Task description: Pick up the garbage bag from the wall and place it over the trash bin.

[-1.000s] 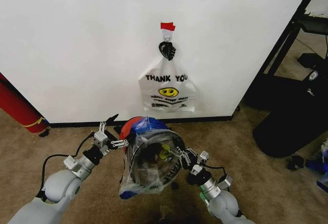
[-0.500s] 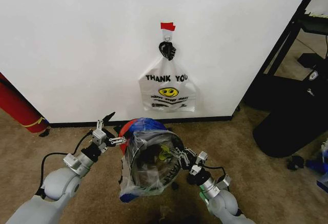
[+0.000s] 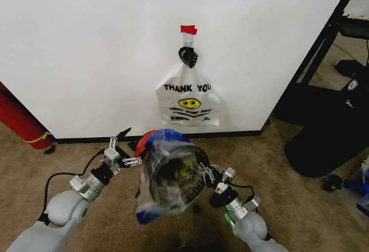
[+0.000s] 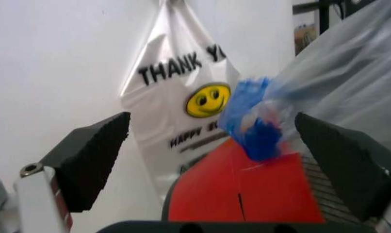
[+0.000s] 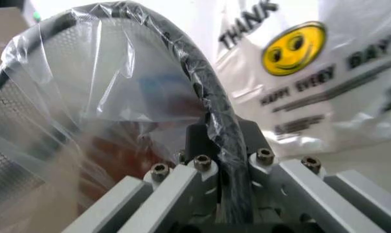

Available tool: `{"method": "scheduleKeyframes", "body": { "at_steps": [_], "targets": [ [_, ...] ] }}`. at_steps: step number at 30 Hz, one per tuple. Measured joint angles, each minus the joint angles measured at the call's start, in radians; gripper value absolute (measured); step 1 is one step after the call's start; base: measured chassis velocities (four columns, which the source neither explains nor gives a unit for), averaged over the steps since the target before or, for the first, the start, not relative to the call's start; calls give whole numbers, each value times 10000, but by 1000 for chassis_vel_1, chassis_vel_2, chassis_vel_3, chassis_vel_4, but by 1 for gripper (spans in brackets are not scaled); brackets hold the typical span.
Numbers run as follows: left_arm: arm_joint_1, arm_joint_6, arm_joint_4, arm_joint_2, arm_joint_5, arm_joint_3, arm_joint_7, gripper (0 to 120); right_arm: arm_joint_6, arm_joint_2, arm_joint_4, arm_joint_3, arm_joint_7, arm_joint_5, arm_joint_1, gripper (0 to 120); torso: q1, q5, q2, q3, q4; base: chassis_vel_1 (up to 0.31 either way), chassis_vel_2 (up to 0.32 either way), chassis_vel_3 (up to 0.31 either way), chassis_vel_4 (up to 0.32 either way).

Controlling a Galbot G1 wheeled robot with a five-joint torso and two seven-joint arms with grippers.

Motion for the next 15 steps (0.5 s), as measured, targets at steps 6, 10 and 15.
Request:
{"method": "scheduleKeyframes", "body": {
  "at_steps": [6,10,15],
  "targets": [
    [155,-180,-218,-300,-71,-549,-154,100,35,186,-263,-12,986,170,116,0,0,0,0,0,-1,0,0,0,0],
    [633,-145,-691,-533,100,-1031,-99,100,29,264,-288,-55,1875,362,133,0,0,0,0,0,1,0,0,0,0],
    [993,-363,-650,-586,-208,-1532,2074,100,-178,268,-144,-83,2707,709,209,0,0,0,0,-1,1,0,0,0,0]
  ]
}}
